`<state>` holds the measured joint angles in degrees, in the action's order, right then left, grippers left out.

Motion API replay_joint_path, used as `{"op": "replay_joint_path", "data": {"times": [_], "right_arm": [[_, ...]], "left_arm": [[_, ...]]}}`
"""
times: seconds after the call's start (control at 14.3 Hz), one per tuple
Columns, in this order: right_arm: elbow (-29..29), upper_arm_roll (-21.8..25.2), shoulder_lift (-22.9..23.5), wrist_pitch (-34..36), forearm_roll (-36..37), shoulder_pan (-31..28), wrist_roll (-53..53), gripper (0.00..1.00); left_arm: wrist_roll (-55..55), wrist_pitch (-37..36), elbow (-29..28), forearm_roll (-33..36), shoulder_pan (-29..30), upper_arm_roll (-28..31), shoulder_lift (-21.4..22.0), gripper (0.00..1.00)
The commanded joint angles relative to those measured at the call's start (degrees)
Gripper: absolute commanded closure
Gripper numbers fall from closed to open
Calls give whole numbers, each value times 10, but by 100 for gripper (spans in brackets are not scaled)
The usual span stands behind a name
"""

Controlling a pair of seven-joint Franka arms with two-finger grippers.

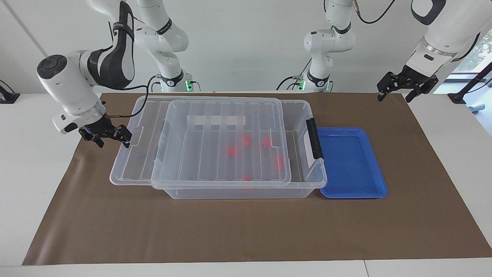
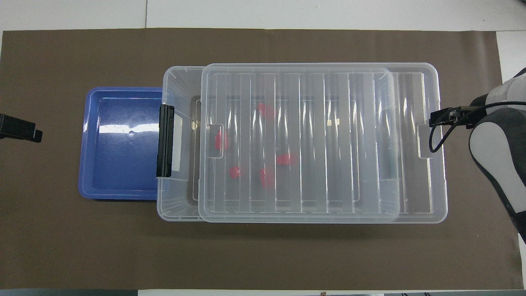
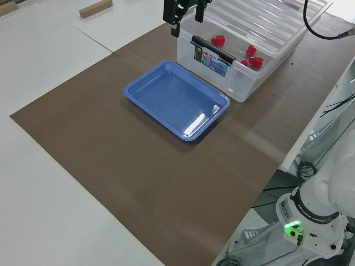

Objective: Place red block in blue tray from box
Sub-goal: 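Slide the clear lid away from the blue tray with the right gripper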

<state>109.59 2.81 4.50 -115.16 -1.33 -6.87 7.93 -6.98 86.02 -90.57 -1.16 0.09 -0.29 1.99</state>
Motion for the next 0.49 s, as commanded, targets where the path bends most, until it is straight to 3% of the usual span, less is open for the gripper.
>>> {"op": "replay_joint_path", "data": {"times": [0.0,0.42], "right_arm": [[10,-1,-7,-11,-10,-27,52,0],[4,2,-5,-6,-10,-62,113,0]], "left_arm": [[-2,9,-5,6,-10,5,1,0],[-3,10,-5,6,-10,-1,1,0]]}}
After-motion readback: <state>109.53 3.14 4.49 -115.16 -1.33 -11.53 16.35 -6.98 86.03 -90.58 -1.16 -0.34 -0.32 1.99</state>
